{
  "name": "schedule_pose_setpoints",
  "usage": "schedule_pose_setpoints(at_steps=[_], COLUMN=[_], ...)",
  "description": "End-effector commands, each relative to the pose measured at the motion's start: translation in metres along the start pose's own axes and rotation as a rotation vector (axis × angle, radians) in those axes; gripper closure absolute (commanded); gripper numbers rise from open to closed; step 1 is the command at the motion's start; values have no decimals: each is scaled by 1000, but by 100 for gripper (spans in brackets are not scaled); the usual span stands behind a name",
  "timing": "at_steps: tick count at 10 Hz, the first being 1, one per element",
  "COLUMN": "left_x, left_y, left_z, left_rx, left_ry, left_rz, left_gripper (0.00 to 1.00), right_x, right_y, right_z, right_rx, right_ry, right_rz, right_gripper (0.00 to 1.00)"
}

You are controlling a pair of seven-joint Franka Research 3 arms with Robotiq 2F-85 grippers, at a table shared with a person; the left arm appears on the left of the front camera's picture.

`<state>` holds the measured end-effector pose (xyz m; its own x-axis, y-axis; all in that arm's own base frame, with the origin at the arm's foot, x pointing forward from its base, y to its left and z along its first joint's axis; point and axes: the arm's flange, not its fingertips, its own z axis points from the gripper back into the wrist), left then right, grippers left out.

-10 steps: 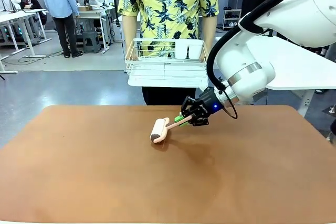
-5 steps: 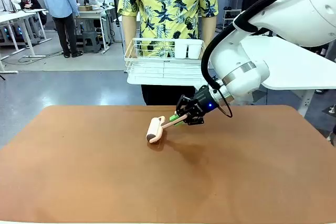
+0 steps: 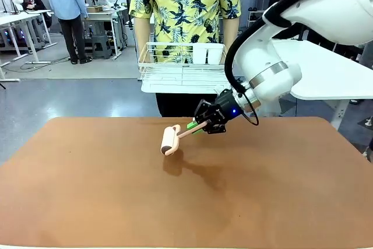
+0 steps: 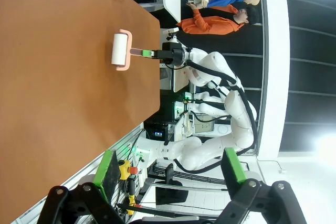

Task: Clean the table.
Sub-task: Clean the table with the Lint Roller when the human lifts the Dish drying rack.

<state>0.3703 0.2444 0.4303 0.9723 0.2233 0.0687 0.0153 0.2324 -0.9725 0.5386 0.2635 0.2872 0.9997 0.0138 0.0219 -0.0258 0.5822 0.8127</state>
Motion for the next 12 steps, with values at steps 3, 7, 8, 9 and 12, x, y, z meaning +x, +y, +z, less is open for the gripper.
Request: schedule_pose_setpoints(at_steps=[3,7,8,9,12], left_x=[-4,-4,-4,-4,-4], left_y=[0,0,0,0,0], left_z=[2,2,2,2,2], left_rx=[-6,-6,-6,-6,-6], left_ry=[-2,-2,-2,-2,-2], left_rz=[-4,-4,-4,-4,-4], left_gripper=[0,0,0,0,0], right_x=[-9,-11,-12,-15,-19], right_y=[24,35,33,30,0], right_z=[42,124,157,188,276], right_rx=[22,-90,-136,-163,-265], right_ry=[15,-65,-97,-85,-95], right_rz=[-3,55,68,87,142], right_gripper=[79,79,79,79,79])
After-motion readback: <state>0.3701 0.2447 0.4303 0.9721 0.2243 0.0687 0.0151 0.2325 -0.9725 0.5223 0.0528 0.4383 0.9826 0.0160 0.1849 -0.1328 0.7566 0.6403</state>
